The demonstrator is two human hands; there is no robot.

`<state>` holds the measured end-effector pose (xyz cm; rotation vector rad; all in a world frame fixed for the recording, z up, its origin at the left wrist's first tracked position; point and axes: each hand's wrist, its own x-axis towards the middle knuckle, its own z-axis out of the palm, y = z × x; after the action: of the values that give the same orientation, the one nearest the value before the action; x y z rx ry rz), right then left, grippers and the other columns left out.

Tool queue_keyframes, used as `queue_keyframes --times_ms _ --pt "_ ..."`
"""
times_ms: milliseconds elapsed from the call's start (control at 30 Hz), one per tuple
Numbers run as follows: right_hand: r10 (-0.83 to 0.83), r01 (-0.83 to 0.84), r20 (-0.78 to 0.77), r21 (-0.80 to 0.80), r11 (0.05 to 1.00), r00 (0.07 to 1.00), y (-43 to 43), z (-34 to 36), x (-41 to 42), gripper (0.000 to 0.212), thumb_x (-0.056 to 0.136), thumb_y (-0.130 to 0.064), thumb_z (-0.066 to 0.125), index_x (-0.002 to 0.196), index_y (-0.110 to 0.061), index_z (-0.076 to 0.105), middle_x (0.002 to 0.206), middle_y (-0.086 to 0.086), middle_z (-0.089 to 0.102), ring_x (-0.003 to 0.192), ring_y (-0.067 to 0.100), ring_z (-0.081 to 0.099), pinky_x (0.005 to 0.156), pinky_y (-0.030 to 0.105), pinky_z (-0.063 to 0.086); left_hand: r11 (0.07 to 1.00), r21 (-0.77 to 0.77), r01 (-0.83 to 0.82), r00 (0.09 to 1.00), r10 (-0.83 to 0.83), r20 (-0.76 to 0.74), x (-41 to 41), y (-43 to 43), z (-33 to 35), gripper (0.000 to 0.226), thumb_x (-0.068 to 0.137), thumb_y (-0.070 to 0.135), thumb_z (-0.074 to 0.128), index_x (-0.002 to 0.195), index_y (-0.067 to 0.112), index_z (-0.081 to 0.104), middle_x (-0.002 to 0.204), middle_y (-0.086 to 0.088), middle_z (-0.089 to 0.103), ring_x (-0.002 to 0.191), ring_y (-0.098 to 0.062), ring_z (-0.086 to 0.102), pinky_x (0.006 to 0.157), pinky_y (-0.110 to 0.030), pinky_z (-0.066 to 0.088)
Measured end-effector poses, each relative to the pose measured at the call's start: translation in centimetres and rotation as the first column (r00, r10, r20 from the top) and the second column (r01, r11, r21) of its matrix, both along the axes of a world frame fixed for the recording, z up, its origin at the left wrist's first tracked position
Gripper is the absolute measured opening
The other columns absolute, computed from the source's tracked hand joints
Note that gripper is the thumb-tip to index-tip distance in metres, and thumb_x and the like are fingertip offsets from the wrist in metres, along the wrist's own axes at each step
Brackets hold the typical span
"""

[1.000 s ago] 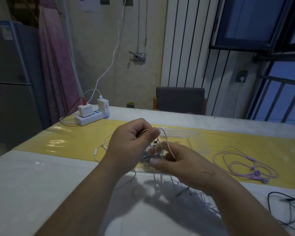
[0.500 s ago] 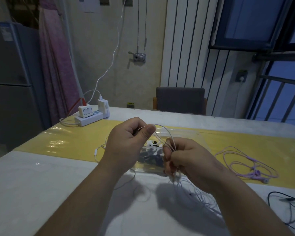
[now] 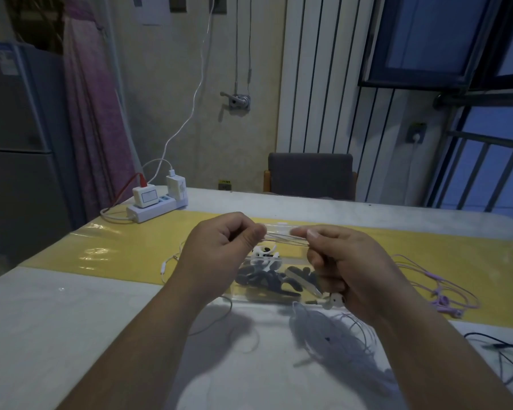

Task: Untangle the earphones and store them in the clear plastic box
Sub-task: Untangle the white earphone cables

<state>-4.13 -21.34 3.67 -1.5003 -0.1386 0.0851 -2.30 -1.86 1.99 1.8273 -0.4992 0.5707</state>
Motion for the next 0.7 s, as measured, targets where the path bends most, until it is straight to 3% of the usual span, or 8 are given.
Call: queue_keyframes --times_ms 100,167,233,367,467,533,633,700 --pt "0.038 -0.034 0.023 -0.128 0.991 0.999 -0.2 0.2 -0.2 0.022 0.099 -0.018 0.051 0.104 -0.012 0.071 0.051 -0.002 0.032 0.043 0.009 0.020 0.040 0.019 0.015 0.998 0.031 -0.049 0.999 0.048 0.019 0.0 0.1 0.0 0.024 0.089 0.037 0.060 0.071 0.022 0.067 0.057 0.003 0.057 0.055 -0.007 0.046 0.053 -0.022 0.036" --pt "0.085 -0.072 0.038 -0.258 0.964 0.996 -0.1 0.1 -0.5 0.031 0.097 -0.031 0.053 0.084 -0.010 0.072 0.050 -0.004 0.026 0.045 0.011 0.016 0.042 0.020 0.014 0.998 0.038 -0.048 0.999 0.047 0.014 -0.1 0.0 0.0 0.027 0.085 0.043 0.058 0.071 0.023 0.067 0.059 -0.002 0.060 0.056 -0.013 0.048 0.053 -0.025 0.037" --pt "0.079 -0.048 0.102 -0.280 0.959 0.992 0.0 0.2 -0.5 0.039 0.095 -0.036 0.054 0.066 -0.012 0.065 0.046 -0.003 0.025 0.044 0.012 0.015 0.042 0.020 0.013 0.998 0.054 -0.023 1.000 0.023 -0.010 -0.3 0.1 0.1 0.030 0.082 0.049 0.057 0.070 0.024 0.068 0.063 -0.008 0.063 0.059 -0.021 0.053 0.054 -0.030 0.039" --pt "-0.092 0.090 0.183 0.020 0.996 0.979 -0.4 0.6 -0.4 0.045 0.097 -0.035 0.049 0.055 -0.018 0.054 0.046 -0.002 0.024 0.044 0.012 0.014 0.045 0.023 0.010 0.948 0.282 0.148 0.976 -0.093 -0.198 -0.4 -0.2 0.1 0.031 0.091 0.042 0.059 0.064 0.028 0.064 0.053 0.015 0.057 0.050 -0.001 0.047 0.053 -0.025 0.038" --pt "-0.204 0.159 0.136 0.284 0.945 0.969 -0.9 1.0 -0.1 0.049 0.100 -0.033 0.045 0.053 -0.021 0.047 0.048 -0.005 0.022 0.045 0.012 0.012 0.045 0.028 0.008 0.889 0.331 0.316 0.903 -0.176 -0.392 -0.7 -0.2 -0.1 0.036 0.097 0.034 0.054 0.062 0.023 0.056 0.045 0.010 0.053 0.043 -0.010 0.050 0.053 -0.027 0.042" --pt "-0.306 0.233 0.130 0.399 0.887 0.943 -1.2 1.2 0.1 0.043 0.101 -0.032 0.045 0.060 -0.017 0.046 0.047 -0.005 0.024 0.042 0.011 0.015 0.040 0.026 0.010 0.875 0.318 0.364 0.880 -0.212 -0.426 -0.8 0.1 -0.1 0.036 0.095 0.038 0.055 0.062 0.023 0.056 0.049 0.005 0.055 0.049 -0.015 0.055 0.059 -0.031 0.045" --pt "-0.423 0.327 0.129 0.449 0.832 0.897 -1.6 1.1 0.3 0.040 0.101 -0.036 0.044 0.066 -0.016 0.047 0.049 -0.005 0.029 0.040 0.008 0.020 0.037 0.024 0.015 0.881 0.300 0.366 0.881 -0.223 -0.417 -0.8 0.3 0.1 0.028 0.082 0.036 0.052 0.059 0.021 0.052 0.055 0.004 0.049 0.058 -0.017 0.046 0.063 -0.036 0.036" --pt "-0.434 0.365 0.141 0.352 0.862 0.890 -1.8 0.9 0.5 0.040 0.102 -0.038 0.041 0.069 -0.017 0.047 0.049 -0.006 0.030 0.041 0.008 0.020 0.040 0.026 0.014 0.920 0.155 0.360 0.883 -0.283 -0.375 -0.8 0.3 0.5 0.021 0.077 0.023 0.047 0.057 0.017 0.045 0.057 0.000 0.041 0.058 -0.017 0.037 0.062 -0.035 0.032"
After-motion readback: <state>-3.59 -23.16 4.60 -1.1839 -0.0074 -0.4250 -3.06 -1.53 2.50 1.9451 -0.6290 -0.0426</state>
